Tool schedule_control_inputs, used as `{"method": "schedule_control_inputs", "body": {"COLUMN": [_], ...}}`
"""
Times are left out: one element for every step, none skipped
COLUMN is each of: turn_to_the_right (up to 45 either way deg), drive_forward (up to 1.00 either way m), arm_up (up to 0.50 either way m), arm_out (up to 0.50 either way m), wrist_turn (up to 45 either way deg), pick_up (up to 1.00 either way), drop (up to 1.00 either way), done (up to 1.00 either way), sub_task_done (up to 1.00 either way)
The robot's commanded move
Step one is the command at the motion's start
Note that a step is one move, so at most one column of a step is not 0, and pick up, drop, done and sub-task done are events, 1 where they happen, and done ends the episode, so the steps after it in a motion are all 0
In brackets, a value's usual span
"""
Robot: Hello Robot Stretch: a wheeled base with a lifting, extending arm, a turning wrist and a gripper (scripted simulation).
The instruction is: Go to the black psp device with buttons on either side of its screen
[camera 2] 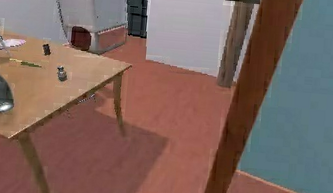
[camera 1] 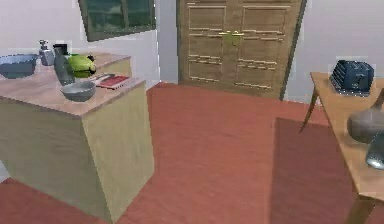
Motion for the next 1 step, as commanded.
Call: {"method": "schedule_control_inputs", "body": {"turn_to_the_right": [0.0], "drive_forward": [1.0], "arm_up": [0.0], "arm_out": [0.0], "wrist_turn": [0.0], "pick_up": [0.0], "drop": [0.0], "done": [0.0], "sub_task_done": [0.0]}}
